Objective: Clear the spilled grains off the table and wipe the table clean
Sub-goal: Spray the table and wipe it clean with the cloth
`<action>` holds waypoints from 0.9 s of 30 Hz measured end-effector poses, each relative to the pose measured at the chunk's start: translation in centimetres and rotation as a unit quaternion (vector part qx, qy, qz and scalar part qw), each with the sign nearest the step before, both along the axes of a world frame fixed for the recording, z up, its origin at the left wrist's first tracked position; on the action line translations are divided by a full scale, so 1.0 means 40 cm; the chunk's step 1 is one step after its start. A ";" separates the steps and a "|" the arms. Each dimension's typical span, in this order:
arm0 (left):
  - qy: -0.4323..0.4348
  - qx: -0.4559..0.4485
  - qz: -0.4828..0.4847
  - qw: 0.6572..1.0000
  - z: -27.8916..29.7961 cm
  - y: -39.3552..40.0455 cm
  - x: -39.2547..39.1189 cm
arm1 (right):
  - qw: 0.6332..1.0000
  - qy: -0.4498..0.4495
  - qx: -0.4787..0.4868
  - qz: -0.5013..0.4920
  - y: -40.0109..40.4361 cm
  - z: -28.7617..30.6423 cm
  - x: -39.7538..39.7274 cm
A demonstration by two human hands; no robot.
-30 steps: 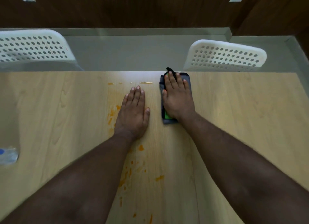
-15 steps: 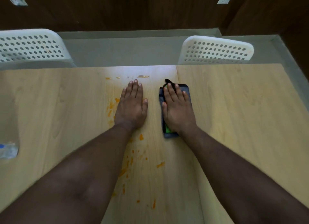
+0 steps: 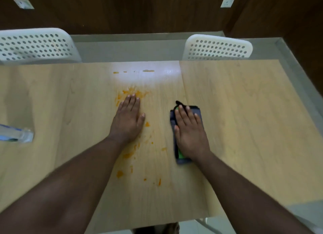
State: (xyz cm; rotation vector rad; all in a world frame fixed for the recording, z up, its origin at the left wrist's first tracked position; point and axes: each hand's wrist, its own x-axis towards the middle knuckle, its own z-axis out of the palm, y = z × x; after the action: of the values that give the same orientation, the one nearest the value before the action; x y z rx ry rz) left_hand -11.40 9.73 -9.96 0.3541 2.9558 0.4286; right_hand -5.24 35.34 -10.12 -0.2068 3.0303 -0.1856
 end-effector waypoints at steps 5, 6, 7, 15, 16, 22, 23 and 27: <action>0.022 -0.032 0.002 0.999 -0.011 -0.051 0.089 | 1.000 -0.005 -0.014 0.010 -0.088 0.005 0.001; 0.034 -0.037 0.005 0.999 -0.013 -0.050 0.086 | 0.999 -0.009 -0.018 0.033 -0.106 0.005 0.041; 0.040 -0.036 0.005 0.999 -0.016 -0.048 0.087 | 0.998 -0.016 -0.020 0.057 -0.117 0.007 0.093; 0.039 -0.030 0.013 0.999 -0.013 -0.046 0.087 | 0.998 -0.001 0.009 0.058 -0.020 0.004 0.230; 0.039 -0.029 0.013 0.999 -0.014 -0.045 0.086 | 0.999 0.008 0.009 0.033 -0.032 0.001 0.194; 0.048 -0.019 0.008 0.999 -0.019 -0.047 0.091 | 1.000 0.014 -0.008 0.022 -0.164 -0.016 0.169; 0.048 -0.017 0.009 0.999 -0.016 -0.048 0.089 | 0.999 0.009 -0.010 0.043 -0.173 -0.014 0.207; 0.037 -0.012 0.015 0.999 -0.006 -0.046 0.103 | 0.995 -0.018 -0.012 0.092 -0.137 -0.003 0.389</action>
State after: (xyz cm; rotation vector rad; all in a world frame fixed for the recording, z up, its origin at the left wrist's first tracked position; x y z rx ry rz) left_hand -7.27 7.91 -10.22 0.3304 3.0392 0.3920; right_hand 10.32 29.87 -10.23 -0.4779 2.9523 -0.2091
